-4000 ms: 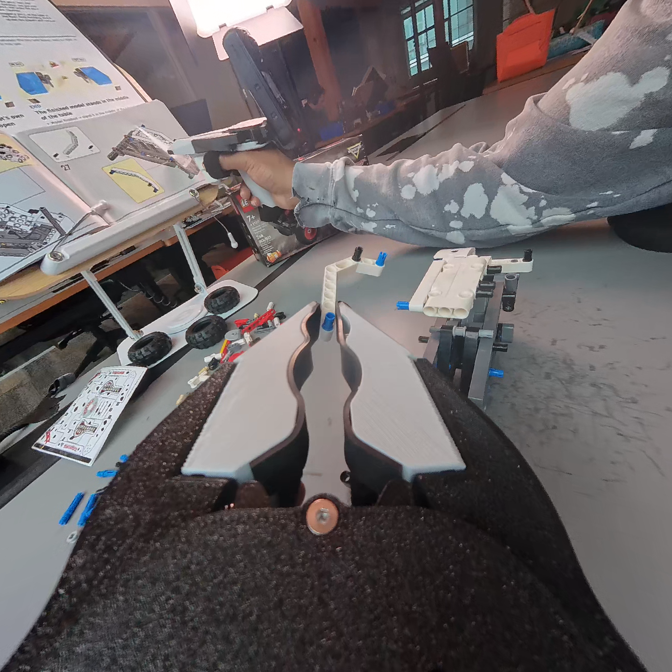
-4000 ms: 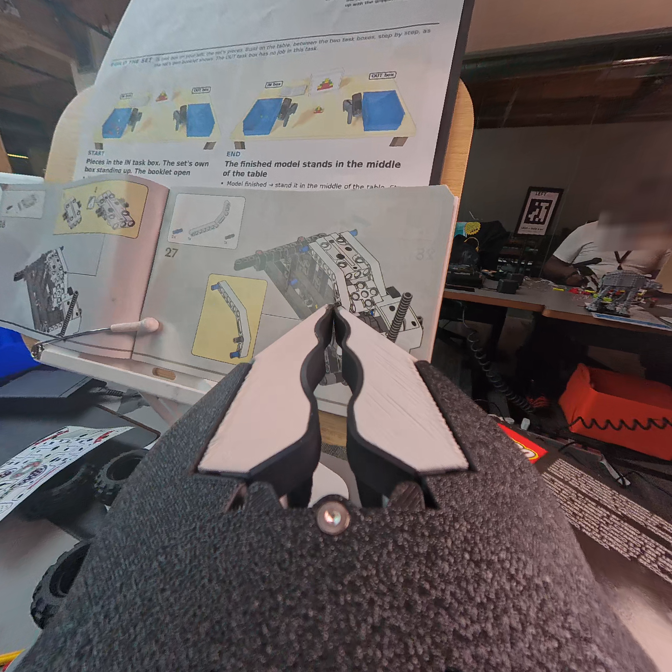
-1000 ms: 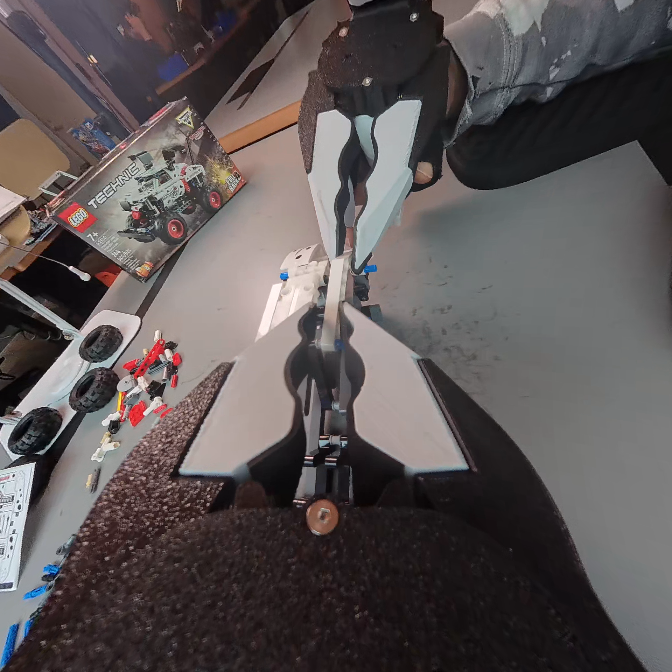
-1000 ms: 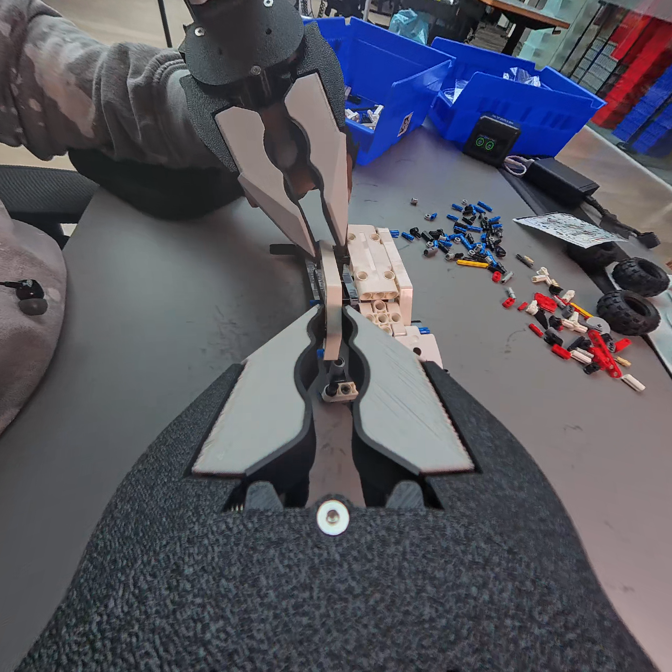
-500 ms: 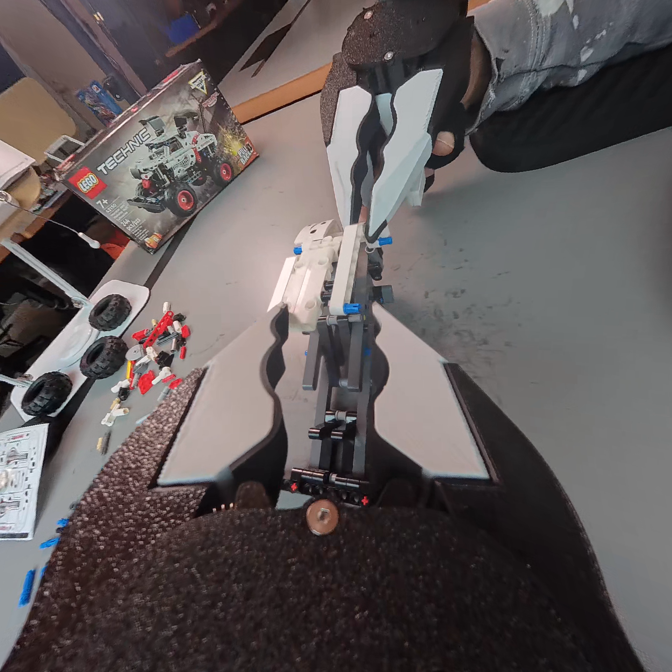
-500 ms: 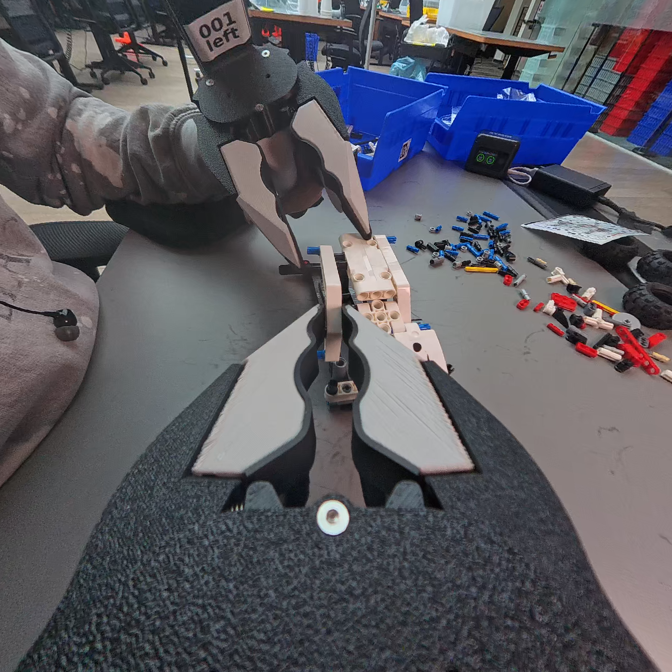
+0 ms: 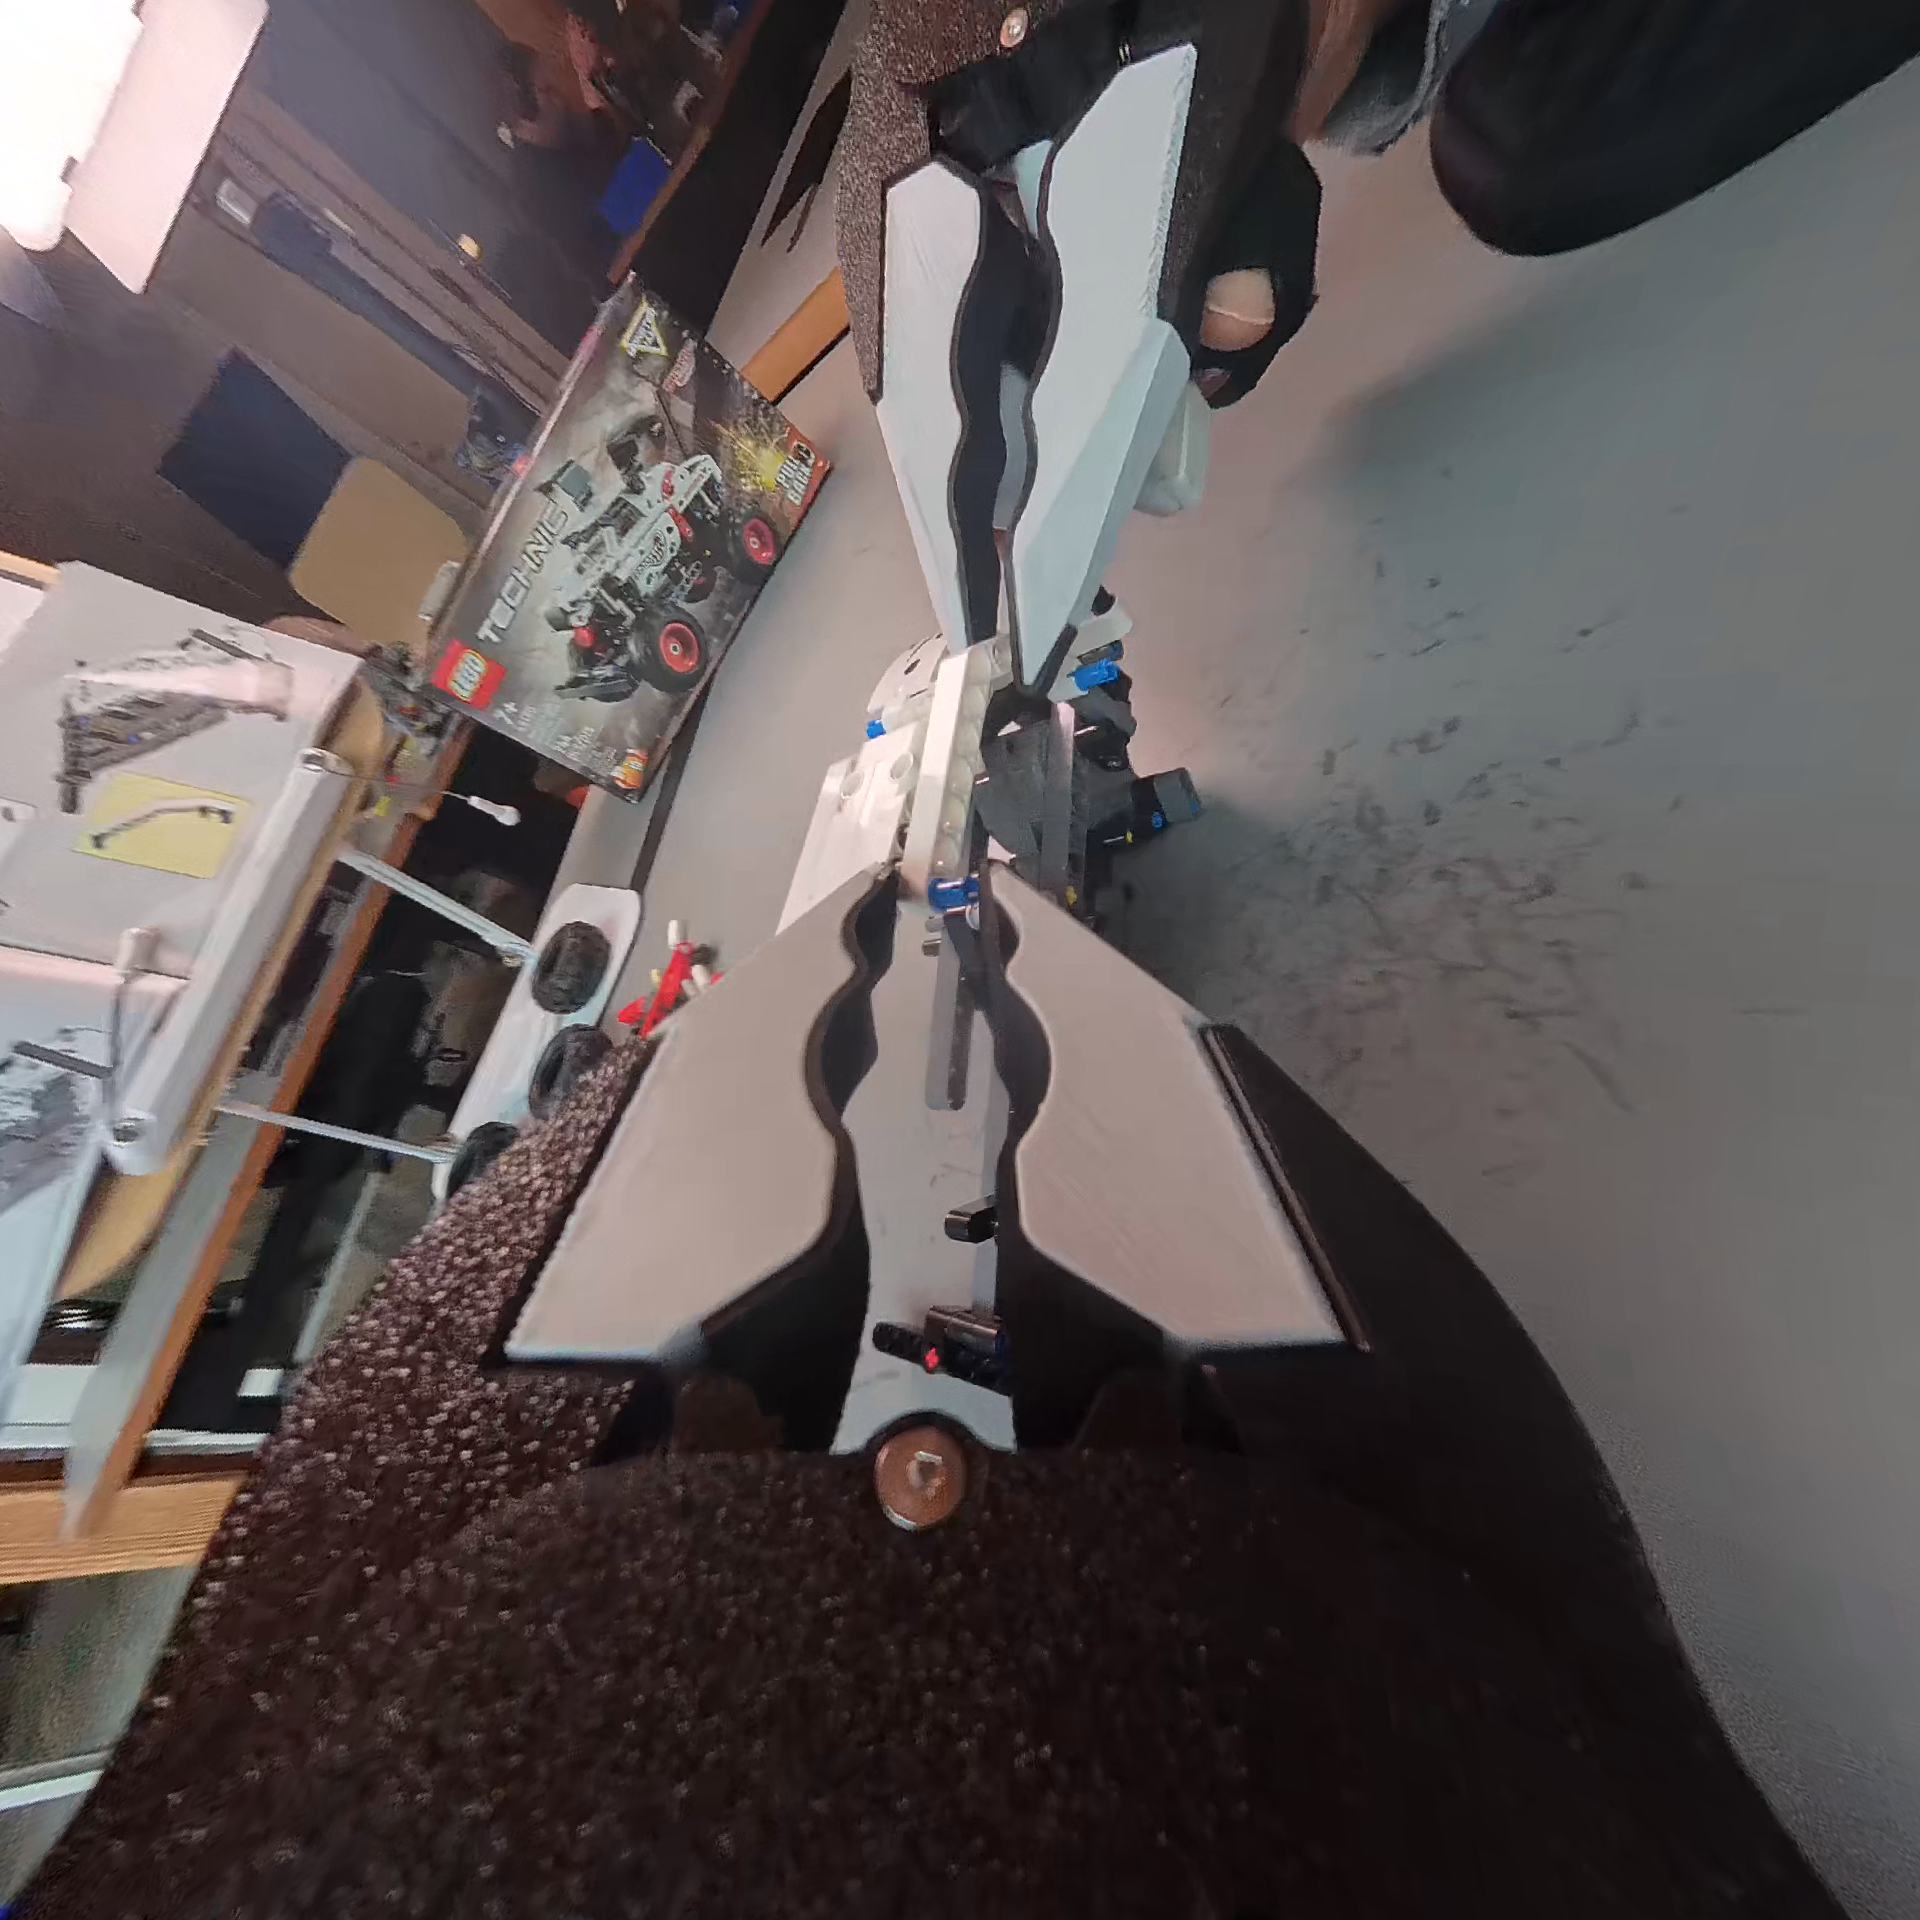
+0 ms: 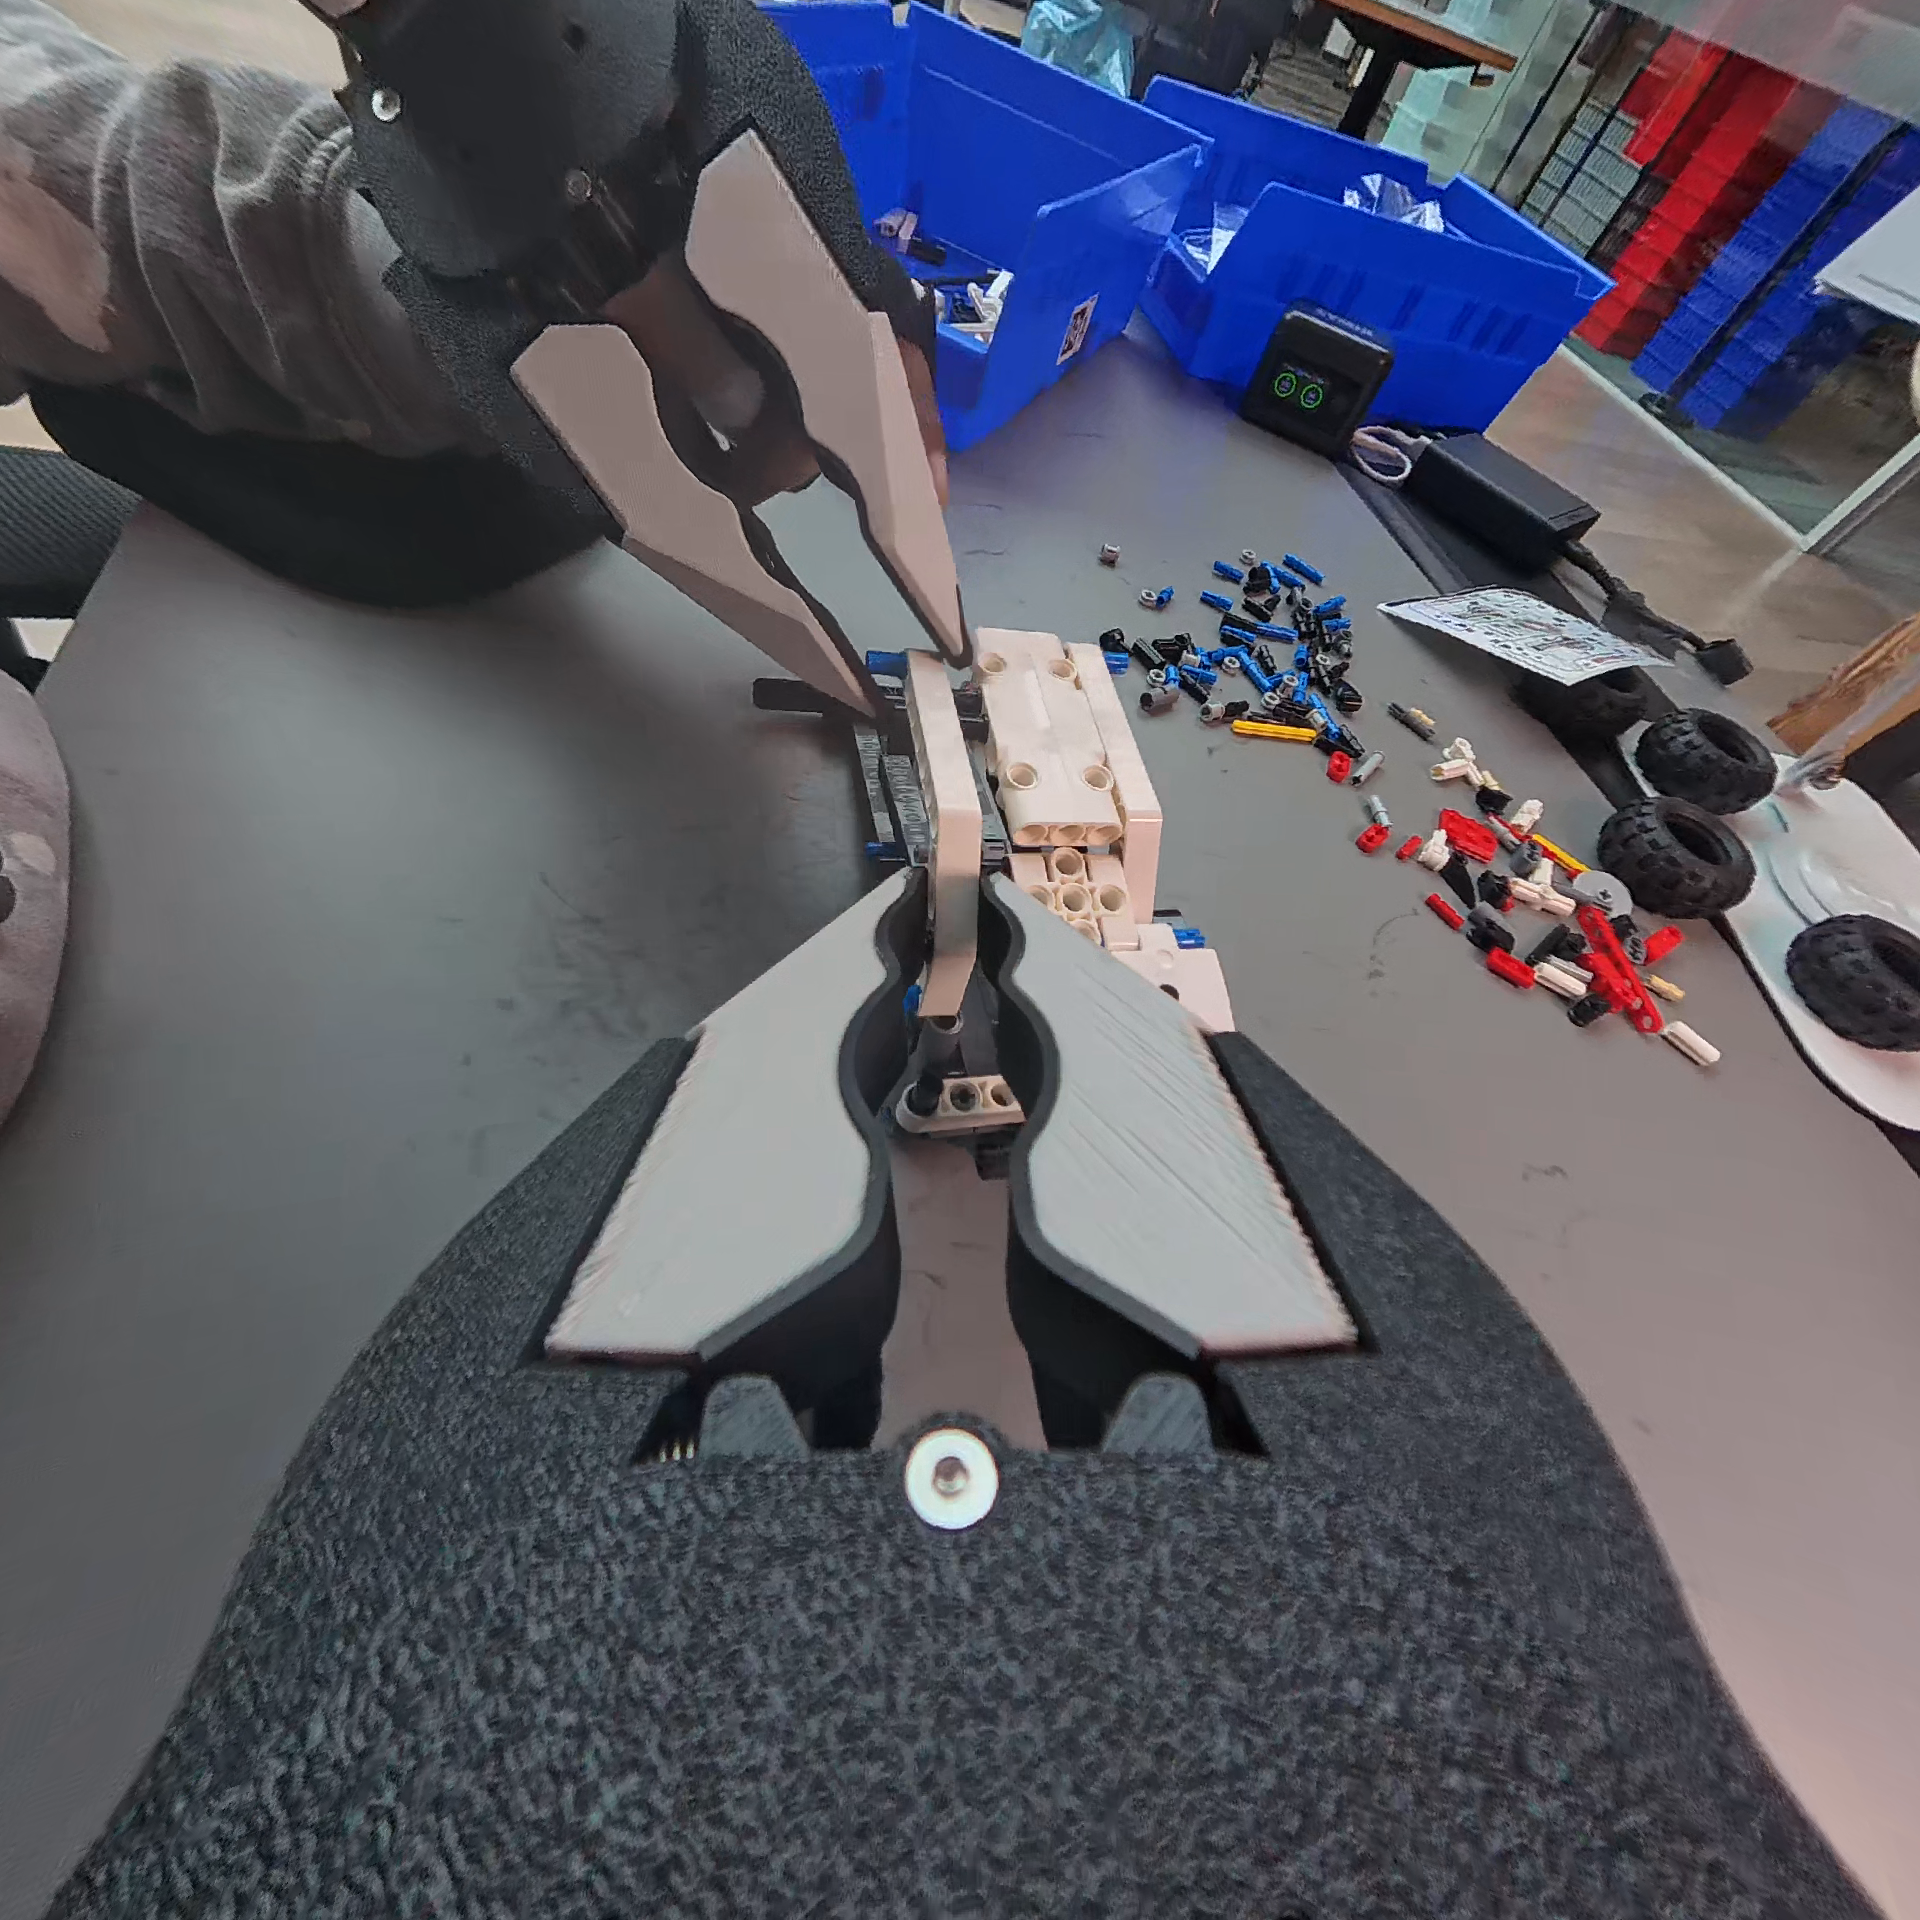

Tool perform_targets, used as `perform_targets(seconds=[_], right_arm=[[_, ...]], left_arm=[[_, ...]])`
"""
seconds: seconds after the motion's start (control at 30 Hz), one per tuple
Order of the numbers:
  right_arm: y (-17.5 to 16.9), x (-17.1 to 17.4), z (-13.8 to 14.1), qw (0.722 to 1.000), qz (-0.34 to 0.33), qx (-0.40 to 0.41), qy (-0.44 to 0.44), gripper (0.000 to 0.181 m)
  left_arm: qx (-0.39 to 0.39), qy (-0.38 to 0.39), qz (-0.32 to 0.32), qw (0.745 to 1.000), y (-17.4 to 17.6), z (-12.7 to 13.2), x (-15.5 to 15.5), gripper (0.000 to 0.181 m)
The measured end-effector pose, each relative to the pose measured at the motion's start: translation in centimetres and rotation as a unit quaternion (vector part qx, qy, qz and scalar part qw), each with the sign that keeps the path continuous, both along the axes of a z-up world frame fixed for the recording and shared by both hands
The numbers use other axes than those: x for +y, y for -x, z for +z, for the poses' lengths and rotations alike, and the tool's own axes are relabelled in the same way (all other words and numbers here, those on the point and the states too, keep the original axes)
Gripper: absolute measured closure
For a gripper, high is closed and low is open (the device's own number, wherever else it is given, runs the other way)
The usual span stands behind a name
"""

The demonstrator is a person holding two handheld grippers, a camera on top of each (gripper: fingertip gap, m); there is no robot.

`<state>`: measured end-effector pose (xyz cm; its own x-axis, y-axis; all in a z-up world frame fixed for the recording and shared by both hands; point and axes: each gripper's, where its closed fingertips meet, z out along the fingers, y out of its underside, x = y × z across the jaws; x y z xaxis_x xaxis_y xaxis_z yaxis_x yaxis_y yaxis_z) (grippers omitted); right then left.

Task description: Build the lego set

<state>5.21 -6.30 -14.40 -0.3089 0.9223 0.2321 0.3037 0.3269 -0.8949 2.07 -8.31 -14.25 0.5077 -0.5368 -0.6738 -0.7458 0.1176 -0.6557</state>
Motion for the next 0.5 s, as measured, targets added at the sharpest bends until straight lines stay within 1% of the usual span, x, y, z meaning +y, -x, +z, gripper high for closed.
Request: perform_targets(seconds=[0.1,0.27,0.33,0.37,0.43,0.5], right_arm=[[0.07,-0.01,-0.17,1.000,-0.005,-0.005,-0.025,0.173],[0.19,0.02,-0.25,0.999,-0.014,-0.010,-0.050,0.172],[0.01,-0.04,-0.17,0.998,-0.010,-0.012,-0.056,0.167],[-0.16,-0.04,-0.09,0.998,-0.007,-0.014,-0.059,0.164],[-0.45,0.22,0.32,0.998,-0.009,-0.010,-0.062,0.163],[-0.67,0.31,0.62,0.998,-0.009,-0.009,-0.054,0.167]], left_arm=[[0.052,-0.038,0.004,0.998,0.05,0.17,0.04,0.165],[0.088,-0.058,0.009,0.994,0.19,0.16,0.13,0.165],[0.108,-0.064,0.015,0.992,0.27,0.01,0.24,0.165],[0.113,-0.064,0.014,0.991,0.20,0.00,0.22,0.165],[0.113,-0.060,0.016,0.992,0.13,0.01,0.25,0.166],[0.117,-0.057,0.017,0.991,0.18,-0.02,0.29,0.165]])
